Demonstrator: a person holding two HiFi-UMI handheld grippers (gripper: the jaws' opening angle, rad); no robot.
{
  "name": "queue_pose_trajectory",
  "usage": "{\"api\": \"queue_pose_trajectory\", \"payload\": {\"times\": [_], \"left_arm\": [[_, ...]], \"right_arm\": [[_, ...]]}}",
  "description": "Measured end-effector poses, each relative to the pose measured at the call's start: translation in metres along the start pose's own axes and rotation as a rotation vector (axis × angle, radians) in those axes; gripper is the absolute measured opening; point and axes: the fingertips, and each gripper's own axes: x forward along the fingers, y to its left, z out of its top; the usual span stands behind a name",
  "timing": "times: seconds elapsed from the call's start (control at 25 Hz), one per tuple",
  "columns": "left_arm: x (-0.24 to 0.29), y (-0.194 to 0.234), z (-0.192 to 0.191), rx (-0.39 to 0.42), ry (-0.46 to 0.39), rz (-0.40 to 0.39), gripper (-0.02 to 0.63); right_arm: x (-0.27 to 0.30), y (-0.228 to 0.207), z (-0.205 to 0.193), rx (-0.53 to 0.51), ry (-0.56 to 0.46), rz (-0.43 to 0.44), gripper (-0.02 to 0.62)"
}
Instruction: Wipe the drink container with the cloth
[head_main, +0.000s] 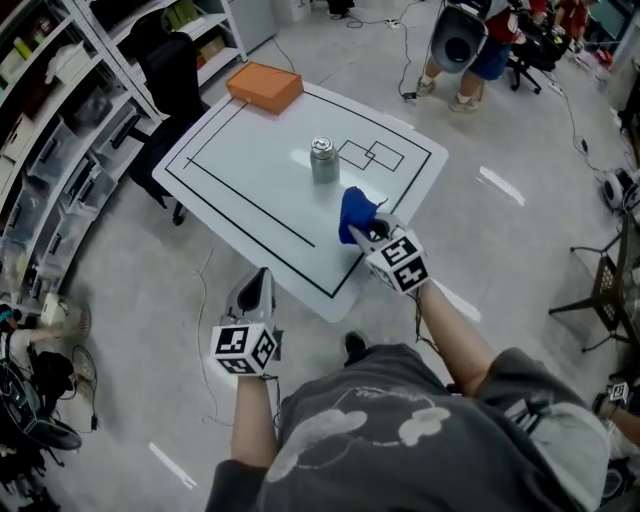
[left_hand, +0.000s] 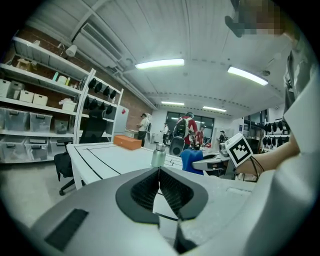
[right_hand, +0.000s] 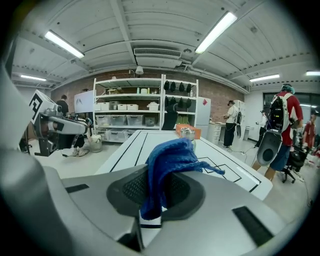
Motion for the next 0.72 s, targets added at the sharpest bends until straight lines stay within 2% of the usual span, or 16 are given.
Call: {"api": "queue_pose_trajectory", "payload": {"times": [0.16, 0.44, 0.72], "left_arm": [[0.021, -0.004, 0.003, -0.008, 0.012, -0.024, 0.005], [0.046, -0.005, 0.012, 0.016, 0.019, -0.067, 0.005], [0.091, 0.005, 0.029, 0.060, 0.025, -0.172, 0.005]], "right_arm": [[0.010, -0.016, 0.010, 0.017, -0.023, -0.001, 0.044], [0.017, -0.026, 0.000, 0.039, -0.009, -0.008, 0.044], [0.029, -0.048, 0.000, 0.075, 0.011, -0.089, 0.044]]}}
